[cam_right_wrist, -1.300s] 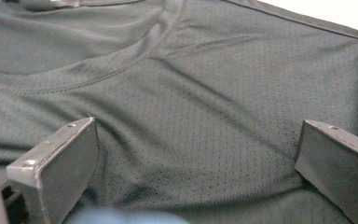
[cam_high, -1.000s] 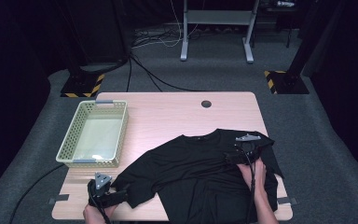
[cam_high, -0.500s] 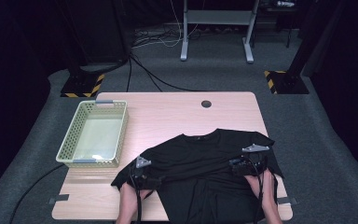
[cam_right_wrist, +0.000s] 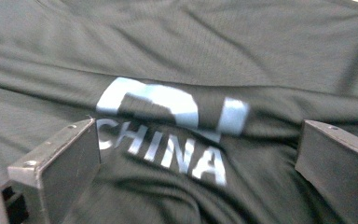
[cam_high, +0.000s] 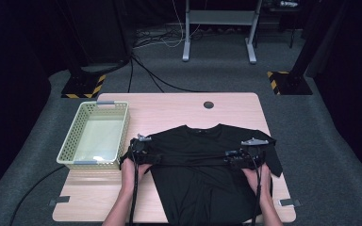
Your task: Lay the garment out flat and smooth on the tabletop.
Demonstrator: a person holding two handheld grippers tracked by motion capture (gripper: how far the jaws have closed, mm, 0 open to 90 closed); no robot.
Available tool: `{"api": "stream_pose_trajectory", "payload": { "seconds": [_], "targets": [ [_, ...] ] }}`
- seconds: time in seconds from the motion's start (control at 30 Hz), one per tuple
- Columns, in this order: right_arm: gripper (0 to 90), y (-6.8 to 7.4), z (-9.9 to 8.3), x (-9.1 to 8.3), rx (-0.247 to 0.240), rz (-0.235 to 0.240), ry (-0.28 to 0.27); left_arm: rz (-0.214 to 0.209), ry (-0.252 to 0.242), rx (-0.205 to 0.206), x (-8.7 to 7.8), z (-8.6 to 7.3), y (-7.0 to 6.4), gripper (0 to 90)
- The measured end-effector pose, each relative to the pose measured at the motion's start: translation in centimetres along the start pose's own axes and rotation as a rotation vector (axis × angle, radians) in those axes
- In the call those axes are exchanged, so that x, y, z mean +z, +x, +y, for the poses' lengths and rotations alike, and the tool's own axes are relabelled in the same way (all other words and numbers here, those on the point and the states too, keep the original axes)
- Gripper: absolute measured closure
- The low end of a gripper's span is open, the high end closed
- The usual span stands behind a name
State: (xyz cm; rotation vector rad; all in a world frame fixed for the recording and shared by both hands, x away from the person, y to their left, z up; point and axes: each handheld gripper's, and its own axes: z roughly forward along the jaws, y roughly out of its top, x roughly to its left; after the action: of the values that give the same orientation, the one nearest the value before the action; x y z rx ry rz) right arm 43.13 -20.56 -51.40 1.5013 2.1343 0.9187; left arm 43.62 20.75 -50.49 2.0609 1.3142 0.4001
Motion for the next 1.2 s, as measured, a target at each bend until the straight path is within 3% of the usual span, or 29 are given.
{"api": "stream_pose_trajectory", "payload": {
  "seconds": [0.07, 0.17, 0.23, 0.37, 0.47, 0.57, 0.7, 0.83, 0.97, 1.1, 1.13, 1.2],
  "targets": [
    [0.0, 0.2, -0.5, -0.7, -0.012, 0.006, 0.002, -0.033, -0.006, 0.022, -0.6, -0.9, -1.3, 7.7],
    [0.0, 1.1, -1.6, -1.3, -0.046, 0.013, 0.029, -0.022, 0.019, 0.067, -0.2, -2.0, -2.6, 7.7],
    [0.0, 1.6, -2.2, -1.3, -0.067, 0.017, 0.046, 0.019, 0.007, 0.085, 0.0, -2.4, -2.7, 7.9],
    [0.0, 1.9, -2.1, -0.6, -0.081, -0.006, 0.044, 0.036, -0.014, 0.081, 0.7, -2.0, -1.9, 7.5],
    [0.0, 0.9, -0.1, 1.2, -0.068, -0.017, 0.037, 0.053, -0.018, 0.063, 1.9, -0.5, -0.7, 7.6],
    [0.0, -0.2, 2.9, 3.9, -0.06, -0.029, 0.042, 0.078, -0.027, 0.039, 3.6, 1.6, 0.9, 7.6],
    [0.0, -1.8, 7.4, 7.7, -0.039, -0.051, 0.065, 0.094, -0.001, 0.021, 6.2, 5.1, 2.9, 7.6],
    [0.0, -3.1, 10.4, 10.2, 0.01, -0.09, 0.09, 0.111, 0.021, 0.002, 8.6, 8.2, 4.5, 7.3],
    [0.0, -3.7, 11.8, 11.4, 0.04, -0.118, 0.1, 0.129, 0.034, -0.013, 9.9, 10.0, 5.3, 7.1],
    [0.0, -3.6, 12.0, 11.3, 0.032, -0.139, 0.107, 0.122, 0.056, -0.009, 9.8, 10.4, 5.4, 7.0],
    [0.0, -3.5, 11.8, 10.9, 0.021, -0.147, 0.087, 0.114, 0.06, -0.022, 9.6, 10.3, 5.4, 6.2],
    [0.0, -3.4, 11.3, 9.7, 0.025, -0.119, 0.041, 0.104, 0.028, -0.029, 8.4, 10.0, 5.1, 3.6]
  ]
}}
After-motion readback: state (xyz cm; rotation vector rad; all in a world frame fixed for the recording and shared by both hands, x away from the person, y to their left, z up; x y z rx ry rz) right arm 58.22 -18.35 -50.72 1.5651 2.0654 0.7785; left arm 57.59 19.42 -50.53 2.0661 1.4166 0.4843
